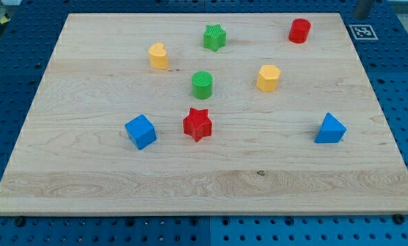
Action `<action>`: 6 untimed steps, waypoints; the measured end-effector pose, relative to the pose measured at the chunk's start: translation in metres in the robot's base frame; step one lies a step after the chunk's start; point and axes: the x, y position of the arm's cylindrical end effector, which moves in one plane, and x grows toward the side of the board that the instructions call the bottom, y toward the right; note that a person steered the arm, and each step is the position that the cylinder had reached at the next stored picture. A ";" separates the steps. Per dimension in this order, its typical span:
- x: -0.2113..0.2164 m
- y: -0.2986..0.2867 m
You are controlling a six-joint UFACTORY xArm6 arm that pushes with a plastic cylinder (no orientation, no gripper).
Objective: Move your arm towards the red circle
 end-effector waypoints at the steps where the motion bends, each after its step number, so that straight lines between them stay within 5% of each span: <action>1: 0.000 0.000; 6: -0.001 -0.001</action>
